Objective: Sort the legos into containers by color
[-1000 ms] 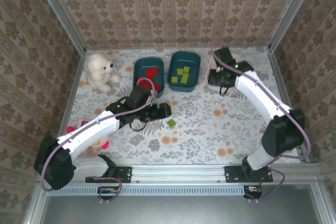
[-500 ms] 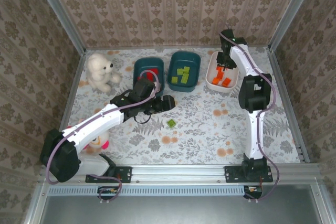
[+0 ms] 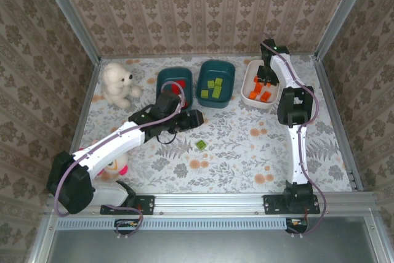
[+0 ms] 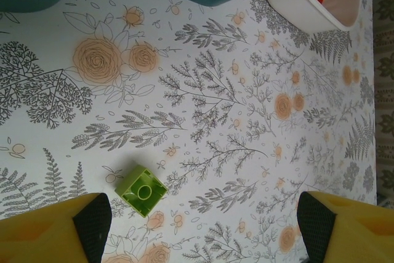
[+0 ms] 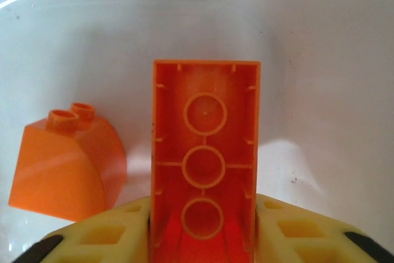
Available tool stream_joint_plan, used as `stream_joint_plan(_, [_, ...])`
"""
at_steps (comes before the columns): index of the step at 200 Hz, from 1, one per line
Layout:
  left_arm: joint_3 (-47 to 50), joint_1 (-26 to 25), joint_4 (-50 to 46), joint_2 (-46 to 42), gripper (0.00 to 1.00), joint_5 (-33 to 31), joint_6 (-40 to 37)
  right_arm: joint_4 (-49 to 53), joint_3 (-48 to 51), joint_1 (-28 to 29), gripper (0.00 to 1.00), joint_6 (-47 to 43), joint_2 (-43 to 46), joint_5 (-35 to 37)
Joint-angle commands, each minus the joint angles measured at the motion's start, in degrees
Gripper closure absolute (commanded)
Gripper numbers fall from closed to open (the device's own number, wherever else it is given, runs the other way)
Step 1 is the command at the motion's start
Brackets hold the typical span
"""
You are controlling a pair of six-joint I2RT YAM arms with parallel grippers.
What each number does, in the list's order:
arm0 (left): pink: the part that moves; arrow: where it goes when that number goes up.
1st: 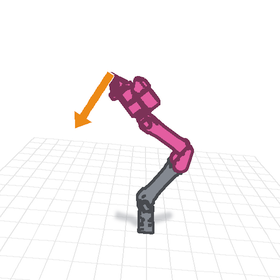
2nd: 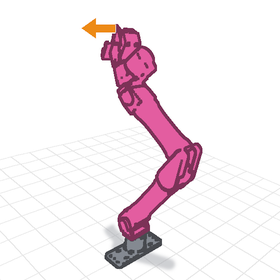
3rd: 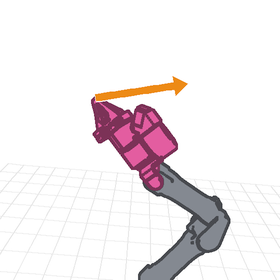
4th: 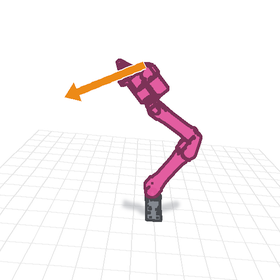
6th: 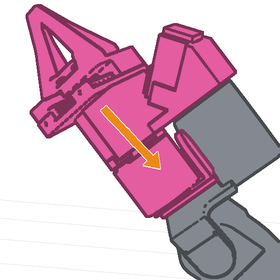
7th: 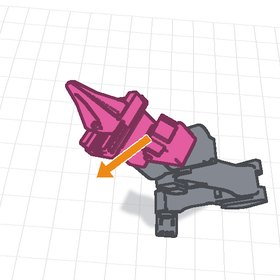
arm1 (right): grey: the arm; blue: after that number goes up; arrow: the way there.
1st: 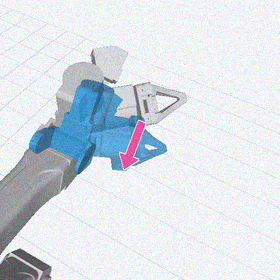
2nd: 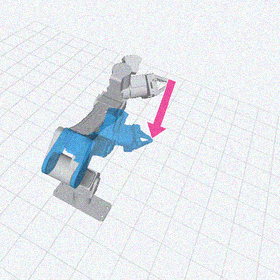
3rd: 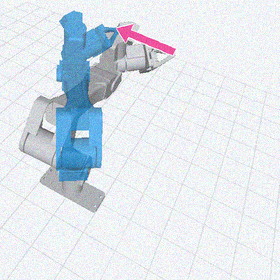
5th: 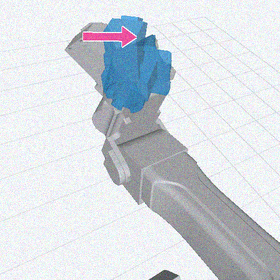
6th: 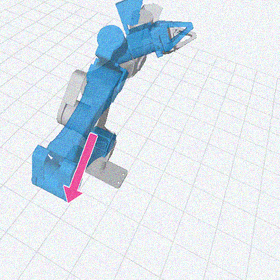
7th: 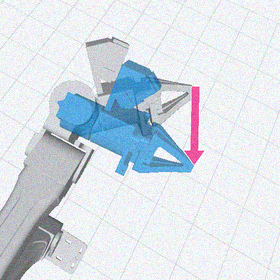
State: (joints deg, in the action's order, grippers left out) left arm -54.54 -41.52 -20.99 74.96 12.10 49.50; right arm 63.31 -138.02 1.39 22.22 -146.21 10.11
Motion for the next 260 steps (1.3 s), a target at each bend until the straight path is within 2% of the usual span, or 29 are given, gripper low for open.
stream_joint_plan(1, [-2.57,0.58,-0.05,0.53,0.18,-0.85,0.82,1.58,-2.01,0.61,0.5,-0.45,2.14,-0.38])
stream_joint_plan(26, [-2.71,0.99,0.23,0.41,0.18,-0.18,0.78,0.12,-1.97,1.88,0.39,-1.18,7.07,0.46])
stream_joint_plan(54, [-3.02,1.62,-2.4,-0.69,0.18,-1.04,0.41,-1.77,0.9,5.37,0.38,-2.21,14.64,2.07])
stream_joint_plan(71, [-2.92,2.46,-6.51,-2.48,0.18,-3.28,0.51,-7.52,11.02,9.38,0.39,-3.37,23.12,1.42])
stream_joint_plan(96, [-1.2,4.57,-12.69,-6.7,0.18,-6.22,0.85,-14.78,28.3,18.49,0.39,-5.46,35.5,-0.1])
stream_joint_plan(129, [4.4,7.34,-18.39,-15.15,0.18,-7.08,1.78,-19.44,48.89,31.95,0.37,-4.73,47.33,-3.77])
stream_joint_plan(145, [7.09,8.09,-22.15,-20.09,0.18,-8.09,2.55,-21.78,56.38,37.99,0.33,-4.09,50.7,-8.74])
stream_joint_plan(170, [10.95,8.98,-27.72,-28.57,0.18,-9.35,3.95,-21.86,61.66,46.32,0.25,-3.52,50.8,-11.38])
stream_joint_plan(184, [12.62,9.26,-30.29,-33.15,0.18,-9.81,5.09,-21.26,62.62,48.64,0.21,-3.09,49.04,-12.32])
stream_joint_plan(218, [15.37,9.39,-32.7,-40.68,0.19,-10.02,7.93,-21.15,63.4,49.82,0.19,-2.38,43.27,-12.24])
stream_joint_plan(260, [15.0,9.35,-32.31,-41.19,0.19,-9.48,8.1,-20.38,59.34,49.98,0.21,-3.98,36.3,-10.24])
